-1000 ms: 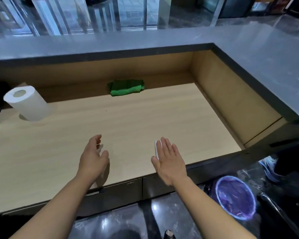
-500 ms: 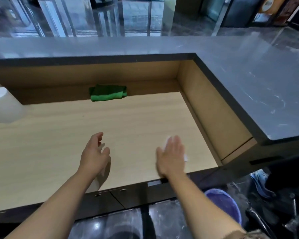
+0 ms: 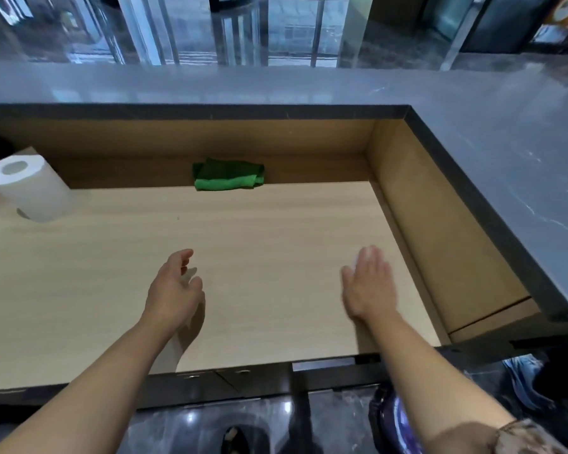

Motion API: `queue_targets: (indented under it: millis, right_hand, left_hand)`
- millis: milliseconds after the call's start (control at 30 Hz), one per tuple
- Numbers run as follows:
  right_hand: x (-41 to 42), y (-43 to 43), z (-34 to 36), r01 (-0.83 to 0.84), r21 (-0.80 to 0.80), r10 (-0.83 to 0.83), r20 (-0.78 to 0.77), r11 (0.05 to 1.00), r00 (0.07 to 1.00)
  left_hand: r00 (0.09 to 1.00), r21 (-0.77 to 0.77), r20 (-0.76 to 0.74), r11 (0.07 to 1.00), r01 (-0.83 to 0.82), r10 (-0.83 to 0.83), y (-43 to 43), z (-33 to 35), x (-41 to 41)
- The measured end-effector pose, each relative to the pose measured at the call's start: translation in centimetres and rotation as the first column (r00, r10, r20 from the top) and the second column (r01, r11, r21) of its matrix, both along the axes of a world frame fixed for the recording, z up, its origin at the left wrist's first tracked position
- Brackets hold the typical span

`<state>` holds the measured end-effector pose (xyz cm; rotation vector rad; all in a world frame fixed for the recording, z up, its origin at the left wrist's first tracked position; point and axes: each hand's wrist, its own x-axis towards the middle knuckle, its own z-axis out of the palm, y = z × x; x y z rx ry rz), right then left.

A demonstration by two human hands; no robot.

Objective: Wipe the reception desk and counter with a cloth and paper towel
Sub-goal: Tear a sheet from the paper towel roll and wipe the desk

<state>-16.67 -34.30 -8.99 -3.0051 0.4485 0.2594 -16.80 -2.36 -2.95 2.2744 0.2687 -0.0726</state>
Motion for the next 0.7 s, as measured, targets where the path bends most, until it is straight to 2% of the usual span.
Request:
queue_targets:
  millis: [100,167,233,333,433,500,600,700]
  right_hand:
    - [1.2,-2.1,-0.1,0.198,0.025,-0.199,0.055,0.98,0.978]
    - [2.1,0.3,-0.1,0.256,0.055,-0.257,0.016,0.965,0.966]
    - [3.1,5.3,-0.2,0.178,0.063,-0.178,-0.012,0.982,0.984]
    - [3.8,15.8,-0.6,-0.096,0.091,0.095,0.009,0.991,0.995]
    - [3.2,25.7,-0.9,-0.365,0.146,0.37,-0.003,0.919,0.929]
    - [2.9,28.6,-0.4,-0.494,0.167,0.503,-0.013,0.853,0.864]
    - [4.1,26.2,0.1,-0.552,0.184,0.559,0.012,0.814,0.829]
    - [6.8,18.5,-0.4,-0.395,0.124,0.397,0.008,0.91,0.918]
  left_hand:
    - [1.0,0.006,0.006,1.0,0.004,-0.004,1.3,-0.5,0.7]
    - [1.0,-0.009,-0.004,1.0,0.003,-0.003,1.9,-0.7,1.4]
    - [1.0,-0.035,0.0,0.999,0.015,-0.015,2.4,-0.9,2.5]
    - [1.0,-0.041,0.007,0.999,0.027,-0.027,3.1,-1.0,3.9]
    - [1.0,0.001,-0.005,1.0,-0.007,0.008,4.5,-1.1,5.3]
    - [0.995,0.083,0.043,0.992,-0.092,0.089,5.9,-1.3,6.4]
    - [0.978,0.185,0.053,0.961,-0.207,0.201,7.7,-1.0,7.5]
    - [0.978,0.246,-0.011,0.949,-0.198,0.207,8.1,-0.7,8.3]
